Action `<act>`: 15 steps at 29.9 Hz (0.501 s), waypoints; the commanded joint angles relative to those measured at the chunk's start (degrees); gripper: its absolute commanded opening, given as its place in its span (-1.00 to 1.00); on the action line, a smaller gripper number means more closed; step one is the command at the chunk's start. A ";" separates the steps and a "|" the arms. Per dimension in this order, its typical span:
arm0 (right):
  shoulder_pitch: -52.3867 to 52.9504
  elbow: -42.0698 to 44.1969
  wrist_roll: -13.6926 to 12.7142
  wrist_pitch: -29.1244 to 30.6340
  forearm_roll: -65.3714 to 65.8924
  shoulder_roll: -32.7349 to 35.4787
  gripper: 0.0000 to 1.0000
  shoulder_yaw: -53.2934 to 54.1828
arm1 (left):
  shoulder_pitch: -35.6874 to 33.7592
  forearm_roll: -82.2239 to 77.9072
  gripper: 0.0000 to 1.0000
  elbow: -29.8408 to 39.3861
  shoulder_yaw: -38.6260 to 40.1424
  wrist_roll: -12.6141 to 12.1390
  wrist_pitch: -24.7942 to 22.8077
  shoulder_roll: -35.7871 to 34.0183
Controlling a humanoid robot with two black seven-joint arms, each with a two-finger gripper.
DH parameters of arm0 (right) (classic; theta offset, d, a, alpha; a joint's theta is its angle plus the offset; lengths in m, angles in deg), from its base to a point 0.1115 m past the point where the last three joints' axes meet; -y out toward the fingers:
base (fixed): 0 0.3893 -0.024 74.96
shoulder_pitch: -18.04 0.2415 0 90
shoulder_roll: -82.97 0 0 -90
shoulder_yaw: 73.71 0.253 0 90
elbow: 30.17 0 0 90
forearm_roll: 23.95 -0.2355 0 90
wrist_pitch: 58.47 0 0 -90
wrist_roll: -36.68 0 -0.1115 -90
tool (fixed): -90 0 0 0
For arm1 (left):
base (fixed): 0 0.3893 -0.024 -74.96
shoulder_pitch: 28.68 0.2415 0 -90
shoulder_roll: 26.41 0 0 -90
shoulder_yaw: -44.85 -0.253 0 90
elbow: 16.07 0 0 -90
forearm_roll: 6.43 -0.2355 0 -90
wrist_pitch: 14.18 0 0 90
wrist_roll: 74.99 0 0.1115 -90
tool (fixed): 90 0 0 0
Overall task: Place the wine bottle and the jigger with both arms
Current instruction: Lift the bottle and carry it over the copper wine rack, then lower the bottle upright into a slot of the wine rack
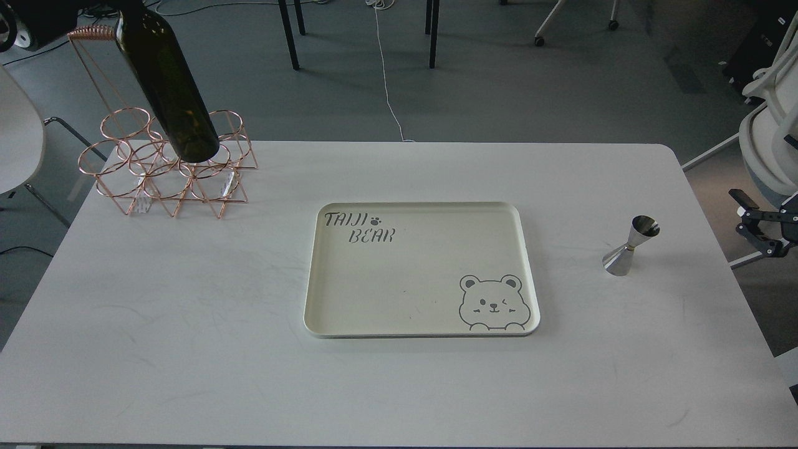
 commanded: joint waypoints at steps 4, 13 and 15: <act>0.00 0.73 0.00 0.00 0.00 0.00 0.95 0.01 | 0.56 -0.09 -0.83 0.03 -0.06 -0.01 0.01 0.21; -0.08 0.82 0.00 0.00 0.00 0.00 0.95 -0.08 | 1.00 -0.35 -0.82 0.12 -0.15 -0.01 -0.26 0.21; 0.00 0.82 0.00 0.00 0.00 0.00 0.95 -0.08 | 1.00 -0.35 -0.82 0.12 -0.15 -0.01 -0.17 0.21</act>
